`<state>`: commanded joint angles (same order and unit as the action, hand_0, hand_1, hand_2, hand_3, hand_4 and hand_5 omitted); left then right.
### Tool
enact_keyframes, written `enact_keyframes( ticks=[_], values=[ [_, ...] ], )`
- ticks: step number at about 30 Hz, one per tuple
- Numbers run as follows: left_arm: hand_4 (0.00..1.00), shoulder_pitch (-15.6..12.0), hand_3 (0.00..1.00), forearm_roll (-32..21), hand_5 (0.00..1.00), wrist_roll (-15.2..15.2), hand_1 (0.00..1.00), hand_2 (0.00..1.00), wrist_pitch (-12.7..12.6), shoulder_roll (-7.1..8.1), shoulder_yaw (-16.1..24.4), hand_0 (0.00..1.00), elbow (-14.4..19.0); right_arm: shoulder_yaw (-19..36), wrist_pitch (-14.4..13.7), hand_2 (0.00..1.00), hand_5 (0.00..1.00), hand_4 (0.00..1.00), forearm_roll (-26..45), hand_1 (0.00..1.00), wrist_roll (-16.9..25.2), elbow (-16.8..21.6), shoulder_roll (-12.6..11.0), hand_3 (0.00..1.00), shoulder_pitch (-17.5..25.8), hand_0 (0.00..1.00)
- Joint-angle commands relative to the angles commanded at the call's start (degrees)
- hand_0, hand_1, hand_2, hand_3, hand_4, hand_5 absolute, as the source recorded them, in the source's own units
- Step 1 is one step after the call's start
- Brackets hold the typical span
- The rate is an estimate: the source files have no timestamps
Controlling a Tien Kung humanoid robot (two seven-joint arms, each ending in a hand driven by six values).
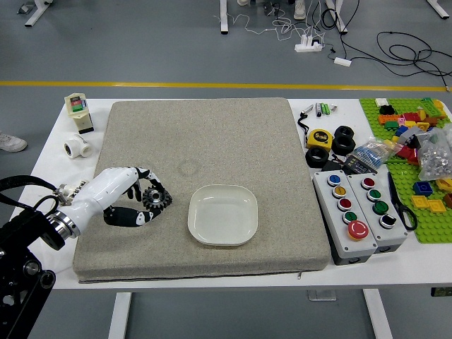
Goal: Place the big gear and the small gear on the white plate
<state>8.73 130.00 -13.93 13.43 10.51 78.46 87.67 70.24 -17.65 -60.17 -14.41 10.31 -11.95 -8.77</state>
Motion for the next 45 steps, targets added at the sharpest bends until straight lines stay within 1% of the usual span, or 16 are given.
enact_keyframes(
  ticks=[2,6,13,14,19,20,25,26,31,32,37,38,39,43,44,45],
  values=[
    [0.749,0.8,0.562,0.0,0.09,0.2,0.393,0.473,-0.2,-0.14,-2.4,0.311,0.6,0.0,0.0,0.698,0.658,0.755,0.0,0.61,0.0,0.0,0.0,0.553,0.0,0.602],
    [0.749,3.5,0.562,0.0,0.09,0.0,0.393,0.473,-3.1,-0.91,-9.0,0.311,-0.5,-0.3,-0.1,0.698,0.658,0.755,0.4,0.61,0.0,0.0,-0.1,0.553,-0.2,0.602],
    [0.75,7.6,0.563,0.0,0.093,-1.1,0.416,0.485,-7.9,-2.58,-17.1,0.321,-6.3,-0.6,-0.2,0.698,0.658,0.755,0.7,0.61,0.1,0.0,-0.1,0.554,-0.4,0.602],
    [0.896,8.0,0.66,0.0,0.188,-1.0,0.719,0.819,-7.8,-2.74,-17.6,0.613,-7.0,-0.7,-0.3,0.699,0.657,0.756,0.8,0.61,0.1,0.0,-0.1,0.554,-0.4,0.602],
    [0.896,9.2,0.66,0.0,0.188,0.6,0.719,0.819,-6.4,-3.45,-18.3,0.613,-10.0,-0.8,-0.3,0.699,0.657,0.756,0.9,0.61,0.2,0.0,-0.2,0.554,-0.5,0.602],
    [0.998,9.3,0.907,0.0,0.298,1.0,0.89,0.998,-6.3,-3.51,-18.4,0.8,-10.6,-0.8,-0.3,0.698,0.656,0.756,1.0,0.61,0.2,0.0,-0.2,0.554,-0.4,0.602],
    [0.998,9.3,0.907,0.0,0.298,1.1,0.89,0.998,-7.4,-3.62,-18.0,0.8,-11.7,-0.9,-0.4,0.698,0.656,0.756,1.0,0.61,0.2,0.0,-0.2,0.554,-0.3,0.602],
    [0.998,9.3,0.958,0.0,0.349,1.1,0.96,0.998,-7.6,-3.61,-17.8,0.884,-11.6,-0.8,-0.4,0.697,0.656,0.756,1.0,0.609,0.2,0.0,-0.2,0.554,-0.3,0.603],
    [0.998,8.9,0.958,0.0,0.349,1.3,0.96,0.998,-10.0,-3.8,-15.4,0.884,-10.8,-0.8,-0.4,0.697,0.656,0.756,1.0,0.609,0.2,0.0,-0.2,0.554,-0.1,0.603],
    [0.981,8.9,0.891,0.0,0.281,1.5,0.89,0.998,-10.9,-3.79,-14.4,0.841,-10.7,-0.7,-0.4,0.698,0.656,0.756,0.8,0.61,0.1,0.0,-0.1,0.554,-0.1,0.603],
    [0.981,9.2,0.891,0.0,0.281,2.5,0.89,0.998,-13.1,-2.99,-10.6,0.841,-11.5,-0.6,-0.4,0.698,0.656,0.756,0.7,0.61,0.1,0.0,-0.1,0.554,0.1,0.603],
    [0.842,9.4,0.824,0.0,0.201,2.8,0.806,0.877,-13.1,-2.69,-10.0,0.737,-12.3,-0.6,-0.4,0.698,0.656,0.756,0.6,0.609,0.1,0.0,-0.1,0.554,0.2,0.603],
    [0.842,9.5,0.824,0.0,0.201,3.0,0.806,0.877,-13.2,-2.54,-9.6,0.737,-12.7,-0.6,-0.4,0.698,0.656,0.756,0.6,0.609,0.1,0.0,0.0,0.554,0.2,0.603],
    [0.842,9.9,0.824,0.0,0.201,3.8,0.806,0.877,-11.0,-1.86,-8.5,0.737,-15.3,-0.7,-0.4,0.698,0.656,0.756,0.6,0.609,0.0,0.0,0.0,0.554,0.3,0.603],
    [0.781,10.0,0.67,0.0,0.153,4.1,0.716,0.783,-9.9,-1.8,-8.2,0.662,-16.0,-0.7,-0.4,0.699,0.656,0.756,0.5,0.609,0.0,0.0,0.0,0.554,0.3,0.604],
    [0.781,10.0,0.67,0.0,0.153,4.2,0.716,0.783,-9.2,-1.79,-7.9,0.662,-16.6,-0.7,-0.4,0.699,0.656,0.756,0.5,0.609,0.0,0.0,0.0,0.554,0.3,0.604]
  ],
)
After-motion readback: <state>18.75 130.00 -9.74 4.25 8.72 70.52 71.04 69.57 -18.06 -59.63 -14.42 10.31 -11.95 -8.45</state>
